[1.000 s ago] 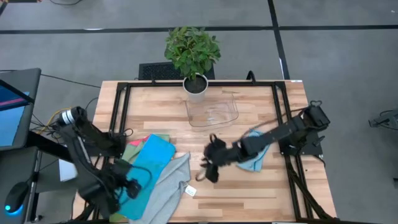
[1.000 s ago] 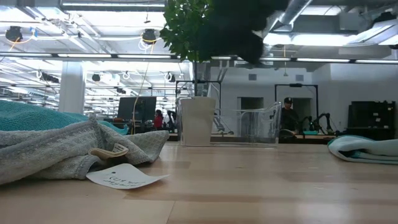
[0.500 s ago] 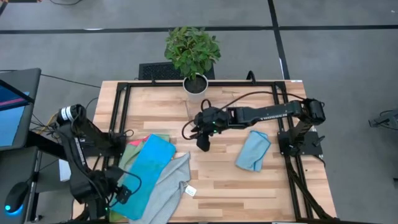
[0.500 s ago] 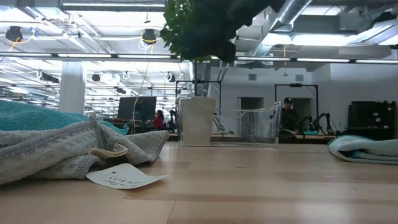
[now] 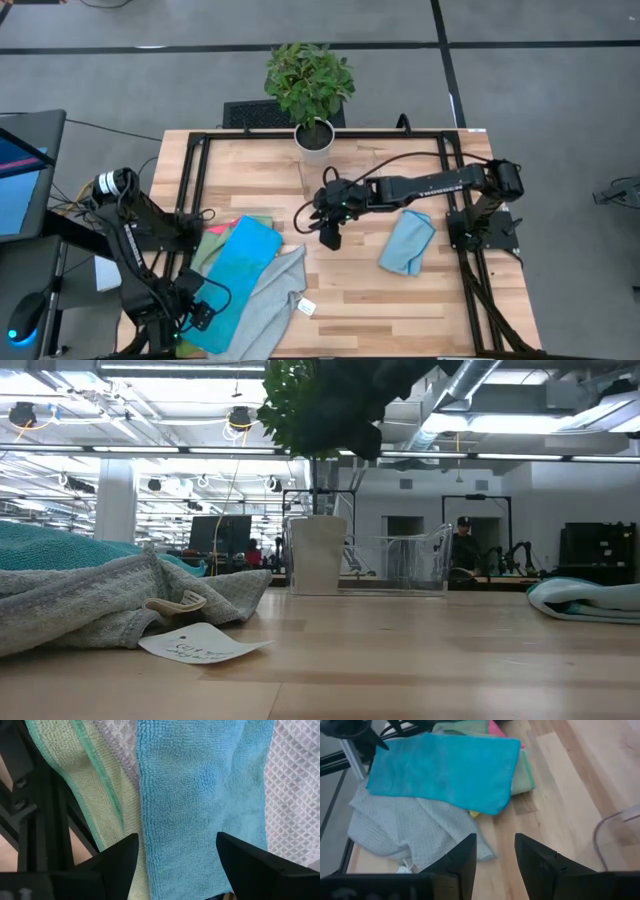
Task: Fold microfiber towels
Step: Fold the blue microfiber cloth
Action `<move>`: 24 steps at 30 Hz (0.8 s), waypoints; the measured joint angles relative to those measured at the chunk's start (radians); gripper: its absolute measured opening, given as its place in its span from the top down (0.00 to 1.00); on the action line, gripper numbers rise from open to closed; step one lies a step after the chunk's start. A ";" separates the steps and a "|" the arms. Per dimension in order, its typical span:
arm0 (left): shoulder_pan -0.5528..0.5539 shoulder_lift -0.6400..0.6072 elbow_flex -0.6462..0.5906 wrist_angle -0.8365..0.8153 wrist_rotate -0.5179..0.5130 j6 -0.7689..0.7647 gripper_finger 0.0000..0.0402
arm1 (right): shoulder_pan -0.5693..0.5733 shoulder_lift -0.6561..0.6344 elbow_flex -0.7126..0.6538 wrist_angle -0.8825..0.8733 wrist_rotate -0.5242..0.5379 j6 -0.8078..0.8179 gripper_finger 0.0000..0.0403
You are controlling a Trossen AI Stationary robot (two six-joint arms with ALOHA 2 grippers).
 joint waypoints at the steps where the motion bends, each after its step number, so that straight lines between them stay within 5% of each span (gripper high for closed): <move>1: 0.000 -0.001 -0.005 0.005 0.000 0.001 0.36 | 0.004 0.000 0.000 0.001 0.000 0.000 0.61; 9: 0.019 0.002 -0.044 -0.005 -0.005 0.012 0.51 | 0.032 0.000 0.000 -0.002 0.001 0.002 0.61; 18: 0.060 0.004 -0.080 0.037 -0.001 0.098 0.55 | 0.053 0.000 0.000 -0.031 0.001 0.026 0.61; 24: 0.094 0.006 -0.080 0.070 -0.004 0.164 0.78 | 0.052 0.000 0.000 -0.037 0.001 0.052 0.61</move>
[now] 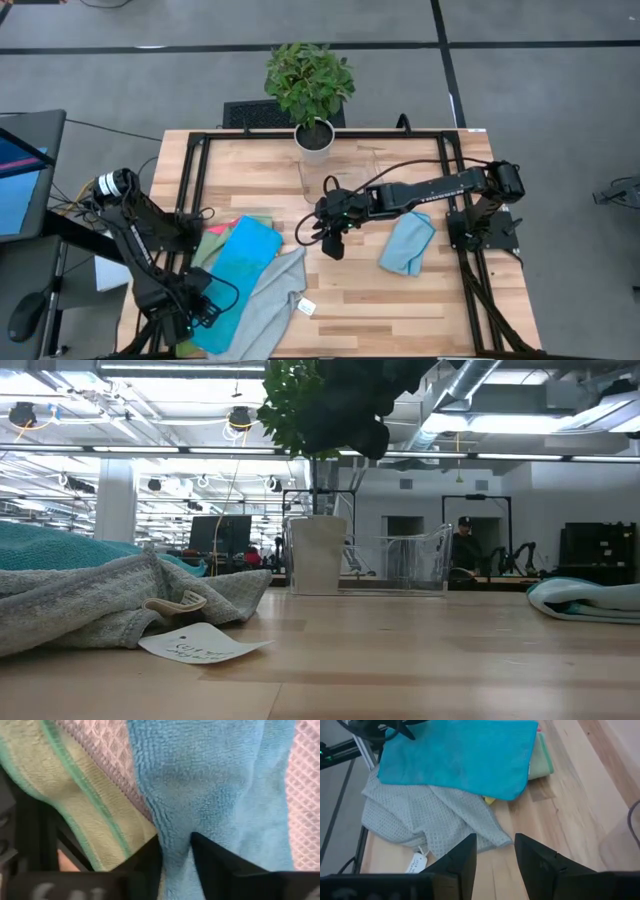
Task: Fold microfiber towels
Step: Fold the blue microfiber cloth
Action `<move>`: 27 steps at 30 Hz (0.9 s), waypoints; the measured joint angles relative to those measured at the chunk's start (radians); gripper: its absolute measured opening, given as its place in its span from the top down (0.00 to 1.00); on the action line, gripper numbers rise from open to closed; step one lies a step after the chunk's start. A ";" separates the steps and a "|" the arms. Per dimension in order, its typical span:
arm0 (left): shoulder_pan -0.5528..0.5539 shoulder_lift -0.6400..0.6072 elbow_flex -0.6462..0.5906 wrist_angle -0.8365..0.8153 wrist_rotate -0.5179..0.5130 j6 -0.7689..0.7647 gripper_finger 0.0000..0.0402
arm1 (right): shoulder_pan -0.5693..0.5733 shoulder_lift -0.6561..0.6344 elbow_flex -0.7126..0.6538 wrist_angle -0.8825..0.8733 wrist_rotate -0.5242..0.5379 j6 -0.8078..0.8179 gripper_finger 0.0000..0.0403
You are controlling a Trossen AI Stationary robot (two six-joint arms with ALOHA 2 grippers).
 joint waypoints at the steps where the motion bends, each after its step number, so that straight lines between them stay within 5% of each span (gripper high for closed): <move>1: 0.003 -0.001 0.001 0.002 -0.004 0.000 0.82 | 0.000 0.000 0.000 0.000 0.000 0.001 0.61; 6: 0.024 -0.003 0.046 -0.009 -0.018 -0.012 0.98 | 0.006 0.000 0.000 -0.015 0.000 0.001 0.61; 15: 0.080 -0.005 0.120 -0.027 -0.021 0.027 0.98 | 0.010 0.000 0.000 -0.015 0.000 0.006 0.61; 22: 0.176 -0.003 0.082 0.138 -0.246 -0.087 0.99 | 0.082 0.000 0.000 -0.092 0.000 0.077 0.61; 27: 0.309 -0.003 0.017 0.294 -0.331 0.005 0.99 | 0.197 0.000 -0.027 -0.076 0.023 0.081 0.61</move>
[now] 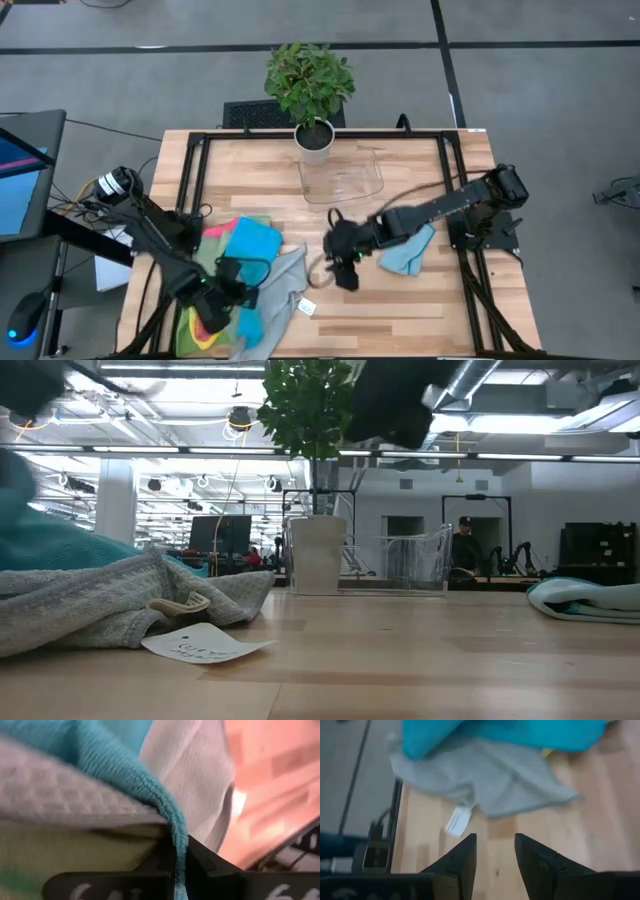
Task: Fold microfiber towels
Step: Fold the blue microfiber cloth
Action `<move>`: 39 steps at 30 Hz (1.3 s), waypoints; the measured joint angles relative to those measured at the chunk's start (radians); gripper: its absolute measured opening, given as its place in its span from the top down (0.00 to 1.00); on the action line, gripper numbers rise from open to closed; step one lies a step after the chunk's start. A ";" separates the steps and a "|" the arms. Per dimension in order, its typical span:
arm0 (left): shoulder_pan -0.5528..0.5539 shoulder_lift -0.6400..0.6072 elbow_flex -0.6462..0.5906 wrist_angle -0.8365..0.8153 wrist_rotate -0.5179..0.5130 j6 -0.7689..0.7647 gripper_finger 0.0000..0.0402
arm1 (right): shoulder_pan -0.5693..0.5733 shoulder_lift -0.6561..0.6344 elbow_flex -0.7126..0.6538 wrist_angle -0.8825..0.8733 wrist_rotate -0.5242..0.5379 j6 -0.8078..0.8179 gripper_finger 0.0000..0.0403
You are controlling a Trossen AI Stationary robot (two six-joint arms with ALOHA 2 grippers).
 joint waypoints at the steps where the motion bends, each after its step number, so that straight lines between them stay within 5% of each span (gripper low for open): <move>1: 0.034 0.000 -0.017 0.036 -0.006 0.029 0.99 | 0.024 0.000 -0.003 0.000 0.027 0.009 0.61; 10: 0.338 0.001 -0.106 0.334 -0.031 0.342 0.98 | 0.160 0.000 -0.062 0.146 0.291 0.147 0.60; 18: 0.530 0.001 -0.107 0.383 0.015 0.498 0.98 | 0.216 0.000 -0.067 0.242 0.485 -0.013 0.51; 25: 0.579 0.001 -0.107 0.419 0.040 0.556 0.98 | 0.199 0.154 -0.040 0.422 0.507 -0.224 0.40; 39: 0.592 0.001 -0.107 0.408 0.083 0.609 0.98 | 0.191 0.357 0.135 0.338 0.657 -0.299 0.39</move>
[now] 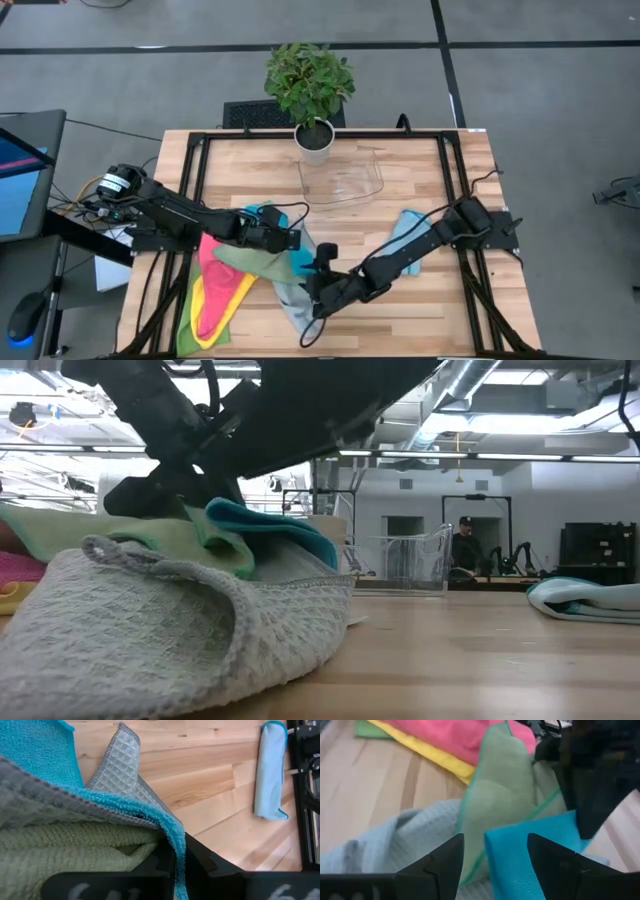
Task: Fold microfiber towels
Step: Fold the blue microfiber cloth
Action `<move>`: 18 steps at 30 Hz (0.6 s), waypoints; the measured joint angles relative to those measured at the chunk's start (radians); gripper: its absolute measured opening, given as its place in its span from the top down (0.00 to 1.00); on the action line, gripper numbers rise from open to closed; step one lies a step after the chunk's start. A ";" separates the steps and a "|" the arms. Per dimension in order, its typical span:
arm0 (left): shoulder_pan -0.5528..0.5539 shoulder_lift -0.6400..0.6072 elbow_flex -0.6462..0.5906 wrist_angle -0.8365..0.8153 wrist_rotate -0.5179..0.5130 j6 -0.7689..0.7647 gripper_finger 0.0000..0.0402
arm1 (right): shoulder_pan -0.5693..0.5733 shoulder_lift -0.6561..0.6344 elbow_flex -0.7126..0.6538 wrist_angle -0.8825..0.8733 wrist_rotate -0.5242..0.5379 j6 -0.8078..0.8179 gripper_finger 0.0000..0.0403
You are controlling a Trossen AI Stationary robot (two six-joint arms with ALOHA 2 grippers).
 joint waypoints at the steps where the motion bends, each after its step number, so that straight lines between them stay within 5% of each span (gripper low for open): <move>1: 0.001 0.000 0.000 -0.001 0.000 0.001 0.98 | -0.002 0.013 0.008 0.006 -0.005 0.000 0.39; 18: 0.001 0.000 0.000 0.015 0.000 0.006 0.98 | -0.051 0.057 0.014 0.023 -0.015 0.041 0.39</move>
